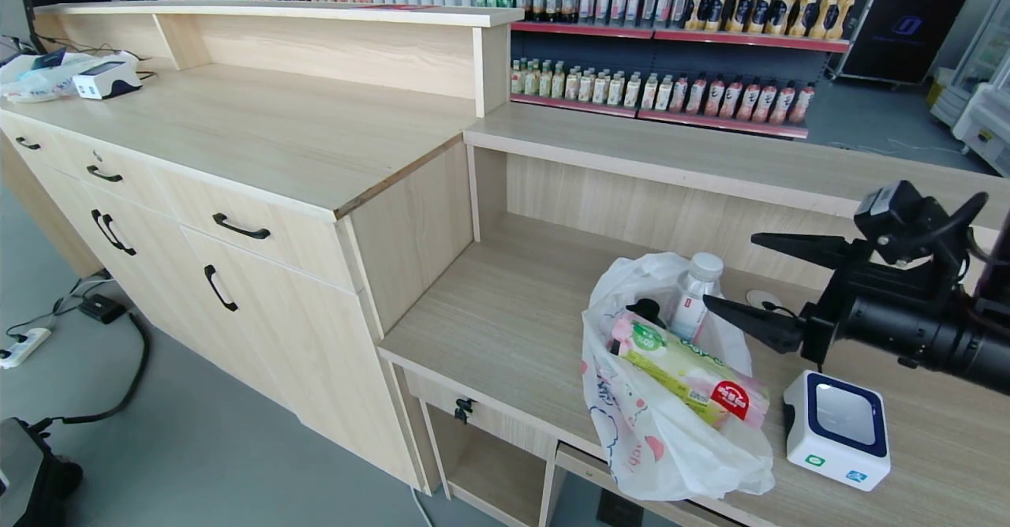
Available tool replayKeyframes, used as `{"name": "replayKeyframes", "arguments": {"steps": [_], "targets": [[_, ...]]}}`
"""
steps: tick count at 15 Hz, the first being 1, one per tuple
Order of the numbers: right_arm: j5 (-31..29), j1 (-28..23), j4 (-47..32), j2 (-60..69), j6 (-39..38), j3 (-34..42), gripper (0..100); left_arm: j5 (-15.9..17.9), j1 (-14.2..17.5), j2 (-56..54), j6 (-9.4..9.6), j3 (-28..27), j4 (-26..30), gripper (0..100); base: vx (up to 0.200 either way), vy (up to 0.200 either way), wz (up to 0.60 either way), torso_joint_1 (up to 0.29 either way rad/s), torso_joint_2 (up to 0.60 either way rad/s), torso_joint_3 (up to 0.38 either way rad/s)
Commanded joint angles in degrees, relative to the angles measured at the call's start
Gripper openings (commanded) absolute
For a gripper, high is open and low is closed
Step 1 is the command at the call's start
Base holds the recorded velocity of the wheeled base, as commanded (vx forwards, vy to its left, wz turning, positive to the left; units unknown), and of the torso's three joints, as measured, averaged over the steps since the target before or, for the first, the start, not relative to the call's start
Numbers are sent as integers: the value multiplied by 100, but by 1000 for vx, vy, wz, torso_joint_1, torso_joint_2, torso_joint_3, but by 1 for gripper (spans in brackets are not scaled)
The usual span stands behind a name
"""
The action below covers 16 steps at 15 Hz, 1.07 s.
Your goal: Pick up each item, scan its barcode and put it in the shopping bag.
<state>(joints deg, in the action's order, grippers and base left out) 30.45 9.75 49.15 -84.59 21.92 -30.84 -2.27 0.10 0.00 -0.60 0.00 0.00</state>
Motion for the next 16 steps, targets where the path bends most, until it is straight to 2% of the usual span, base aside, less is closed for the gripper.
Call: {"name": "replayKeyframes", "arguments": {"steps": [1, 4, 6, 7, 8, 10, 13, 14, 16], "targets": [[-22, -8, -2, 892, 5, -27, 100, -2, -1, 0, -2, 0, 0, 100, 0, 0, -600, 2, -2, 2], [-224, -52, -99, 1059, -21, -686, 100, -2, -1, 0, -2, 0, 0, 100, 0, 0, -600, 4, 1, 9], [-786, -52, -442, 1138, -144, -1214, 100, -2, -1, 0, -2, 0, 0, 100, 0, 0, -600, 5, 0, 5], [-1120, -61, -837, 1226, -373, -1548, 100, -2, -1, 0, -2, 0, 0, 100, 0, 0, -600, 2, 2, 2], [-1542, -167, -1672, 1401, -557, -1987, 100, -2, -1, 0, -2, 0, 0, 100, 0, 0, -600, 2, -2, 7], [-2158, -650, -2859, 1586, -680, -2277, 100, -2, -1, 0, -2, 0, 0, 100, 0, 0, -300, 1, 1, -1], [-2201, -1432, -2656, 1920, -970, -1389, 100, -2, -1, 0, -2, 0, 0, 100, 0, 0, 0, 0, 0, 0], [-2219, -1872, -2410, 2192, -1427, -801, 100, -2, -1, 0, -2, 0, 0, 100, 0, 0, 0, 0, 0, 0], [-2579, -2048, -2138, 2852, -1656, 342, 100, -2, -1, 0, -2, 0, 0, 100, 0, 0, 0, 0, 0, 0]]}}
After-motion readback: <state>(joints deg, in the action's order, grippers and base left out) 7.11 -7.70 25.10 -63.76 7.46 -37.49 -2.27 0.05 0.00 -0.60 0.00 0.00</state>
